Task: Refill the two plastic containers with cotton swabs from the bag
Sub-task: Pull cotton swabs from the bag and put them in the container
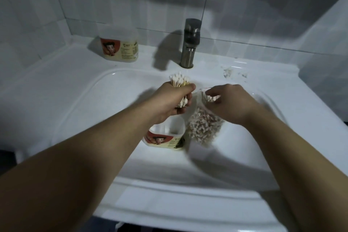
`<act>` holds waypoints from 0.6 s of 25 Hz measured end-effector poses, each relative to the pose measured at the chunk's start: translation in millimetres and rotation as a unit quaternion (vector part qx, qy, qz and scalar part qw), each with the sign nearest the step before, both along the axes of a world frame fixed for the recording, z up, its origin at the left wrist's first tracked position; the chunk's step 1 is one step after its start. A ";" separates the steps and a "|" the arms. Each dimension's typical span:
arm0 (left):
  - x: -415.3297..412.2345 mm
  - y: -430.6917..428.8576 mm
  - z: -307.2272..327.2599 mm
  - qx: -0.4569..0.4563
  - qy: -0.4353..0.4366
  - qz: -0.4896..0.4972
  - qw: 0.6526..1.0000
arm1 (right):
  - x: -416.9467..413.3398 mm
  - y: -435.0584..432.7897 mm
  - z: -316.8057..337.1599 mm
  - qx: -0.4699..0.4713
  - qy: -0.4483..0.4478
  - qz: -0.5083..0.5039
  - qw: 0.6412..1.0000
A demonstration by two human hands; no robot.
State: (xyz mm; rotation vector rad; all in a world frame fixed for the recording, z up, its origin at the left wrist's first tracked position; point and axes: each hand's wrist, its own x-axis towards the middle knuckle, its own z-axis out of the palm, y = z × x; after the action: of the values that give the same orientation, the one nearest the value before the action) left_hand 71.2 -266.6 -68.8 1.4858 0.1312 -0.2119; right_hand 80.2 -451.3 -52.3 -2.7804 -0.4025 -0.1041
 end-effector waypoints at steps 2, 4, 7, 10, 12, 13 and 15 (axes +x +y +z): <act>-1.1 -1.5 -1.4 0.023 -0.010 -0.010 1.000 | -6.2 4.9 2.3 -0.032 0.039 0.037 0.998; -0.4 -1.4 -2.8 0.038 -0.016 -0.018 0.999 | -9.3 8.7 4.3 -0.040 0.066 0.061 0.995; 0.4 -1.0 -4.7 0.057 -0.023 -0.028 0.998 | -7.7 12.6 -1.7 -0.071 0.070 0.085 0.991; 0.1 -1.6 -7.2 0.070 -0.024 -0.041 0.996 | -4.7 13.7 -6.9 -0.059 0.052 0.086 0.993; 0.0 -1.9 -8.4 0.080 -0.027 -0.047 0.995 | -4.0 13.2 -4.5 -0.024 0.048 0.075 0.996; 0.2 -1.9 -8.8 0.087 -0.029 -0.047 0.995 | -4.0 12.5 -2.8 -0.007 0.049 0.066 0.997; 0.9 -2.3 -9.2 0.099 -0.033 -0.046 0.993 | -4.1 10.9 -0.2 0.017 0.059 0.055 0.997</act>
State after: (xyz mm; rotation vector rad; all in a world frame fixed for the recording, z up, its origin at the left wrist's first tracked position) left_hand 72.1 -268.9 -77.9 1.6964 0.0312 -0.2294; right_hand 76.2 -440.4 -52.5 -2.7072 -0.5179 0.0777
